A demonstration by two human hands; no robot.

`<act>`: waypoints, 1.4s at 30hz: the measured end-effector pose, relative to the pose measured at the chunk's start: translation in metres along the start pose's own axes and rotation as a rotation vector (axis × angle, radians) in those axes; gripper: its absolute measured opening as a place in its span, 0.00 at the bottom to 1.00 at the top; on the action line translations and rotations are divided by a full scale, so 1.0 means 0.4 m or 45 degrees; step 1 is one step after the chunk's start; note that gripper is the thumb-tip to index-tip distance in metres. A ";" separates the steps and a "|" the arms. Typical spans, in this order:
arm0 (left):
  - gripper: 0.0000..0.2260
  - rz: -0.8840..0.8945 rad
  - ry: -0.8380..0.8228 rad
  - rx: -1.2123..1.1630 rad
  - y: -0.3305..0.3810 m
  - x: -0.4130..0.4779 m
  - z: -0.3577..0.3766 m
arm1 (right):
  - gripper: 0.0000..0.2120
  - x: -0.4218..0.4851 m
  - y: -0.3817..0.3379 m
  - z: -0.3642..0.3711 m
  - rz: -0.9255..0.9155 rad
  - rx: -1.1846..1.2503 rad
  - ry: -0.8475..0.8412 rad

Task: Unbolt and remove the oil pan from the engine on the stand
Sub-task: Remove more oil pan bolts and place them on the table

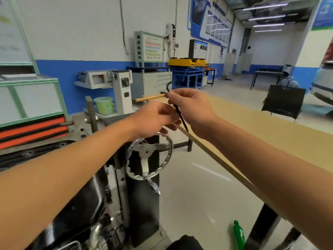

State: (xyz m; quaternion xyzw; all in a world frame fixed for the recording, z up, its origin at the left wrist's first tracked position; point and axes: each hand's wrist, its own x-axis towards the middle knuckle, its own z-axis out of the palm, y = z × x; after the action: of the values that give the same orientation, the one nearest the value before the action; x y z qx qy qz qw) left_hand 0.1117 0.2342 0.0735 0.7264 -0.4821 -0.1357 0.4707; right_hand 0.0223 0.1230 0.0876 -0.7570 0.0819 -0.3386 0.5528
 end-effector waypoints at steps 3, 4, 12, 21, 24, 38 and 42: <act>0.06 0.028 0.170 0.026 0.036 -0.166 -0.154 | 0.09 -0.051 -0.117 0.184 -0.038 0.243 -0.144; 0.07 0.024 0.237 0.001 0.038 -0.225 -0.201 | 0.08 -0.070 -0.152 0.244 -0.043 0.317 -0.176; 0.10 -0.105 0.536 0.156 -0.027 -0.665 -0.517 | 0.10 -0.232 -0.295 0.656 -0.200 0.450 -0.551; 0.10 -0.222 0.698 0.347 -0.123 -0.846 -0.637 | 0.08 -0.297 -0.272 0.889 -0.329 0.336 -0.564; 0.11 -0.227 0.766 0.379 -0.179 -0.855 -0.631 | 0.05 -0.293 -0.235 0.925 -0.391 0.243 -0.546; 0.10 -0.103 0.922 0.311 -0.239 -0.867 -0.620 | 0.08 -0.272 -0.196 0.955 -0.848 0.239 -0.556; 0.15 -0.067 0.936 0.365 -0.231 -0.871 -0.614 | 0.06 -0.276 -0.190 0.954 -0.878 0.255 -0.562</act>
State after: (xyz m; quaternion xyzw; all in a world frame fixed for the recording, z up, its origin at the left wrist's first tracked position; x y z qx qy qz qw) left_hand 0.1507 0.6671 0.0366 0.7969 -0.2767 0.1901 0.5023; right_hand 0.1497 0.5048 0.0480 -0.7369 -0.3300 -0.3397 0.4823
